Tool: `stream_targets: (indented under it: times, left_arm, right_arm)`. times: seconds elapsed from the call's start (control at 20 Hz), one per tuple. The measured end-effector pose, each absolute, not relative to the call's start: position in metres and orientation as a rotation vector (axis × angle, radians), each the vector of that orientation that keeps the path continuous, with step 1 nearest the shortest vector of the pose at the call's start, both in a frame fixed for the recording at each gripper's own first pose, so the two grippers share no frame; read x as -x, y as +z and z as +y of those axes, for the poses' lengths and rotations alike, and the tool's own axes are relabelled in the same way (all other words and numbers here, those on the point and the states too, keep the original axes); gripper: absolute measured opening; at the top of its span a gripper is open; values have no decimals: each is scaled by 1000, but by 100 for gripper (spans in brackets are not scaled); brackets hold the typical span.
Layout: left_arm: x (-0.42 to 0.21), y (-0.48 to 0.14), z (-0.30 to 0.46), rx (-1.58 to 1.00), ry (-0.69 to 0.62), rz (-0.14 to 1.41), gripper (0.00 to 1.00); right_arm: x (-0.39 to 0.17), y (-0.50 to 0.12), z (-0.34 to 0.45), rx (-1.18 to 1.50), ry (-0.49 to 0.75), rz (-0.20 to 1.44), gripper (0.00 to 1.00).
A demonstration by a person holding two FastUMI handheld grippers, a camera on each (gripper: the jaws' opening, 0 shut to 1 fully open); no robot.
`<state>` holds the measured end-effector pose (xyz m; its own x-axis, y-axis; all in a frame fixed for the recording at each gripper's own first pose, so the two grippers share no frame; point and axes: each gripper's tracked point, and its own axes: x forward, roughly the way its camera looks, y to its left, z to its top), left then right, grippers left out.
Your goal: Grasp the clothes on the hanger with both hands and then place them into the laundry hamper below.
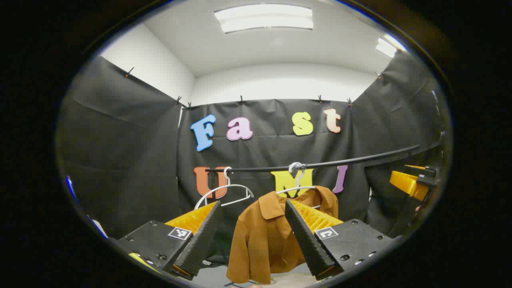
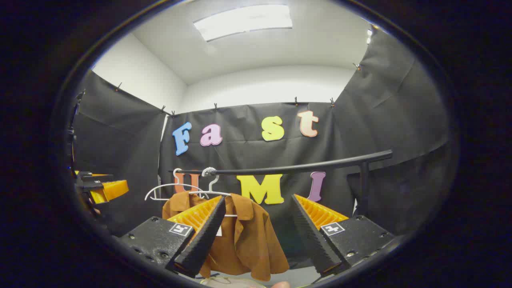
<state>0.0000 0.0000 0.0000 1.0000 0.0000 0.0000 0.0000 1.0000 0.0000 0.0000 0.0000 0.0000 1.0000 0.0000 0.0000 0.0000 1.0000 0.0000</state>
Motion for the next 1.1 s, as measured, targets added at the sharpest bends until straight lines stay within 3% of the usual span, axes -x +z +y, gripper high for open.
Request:
stream_targets:
  times: [0.65, 1.1]
  left_arm:
    - [0, -7, -15, -22, 23, 3, 100]
    - [-14, -42, -22, 44, -19, 47, 100]
  right_arm:
    - [-23, -27, 8, 6, 88, 44, 100]
    - [-48, -77, 29, 12, 65, 167, 100]
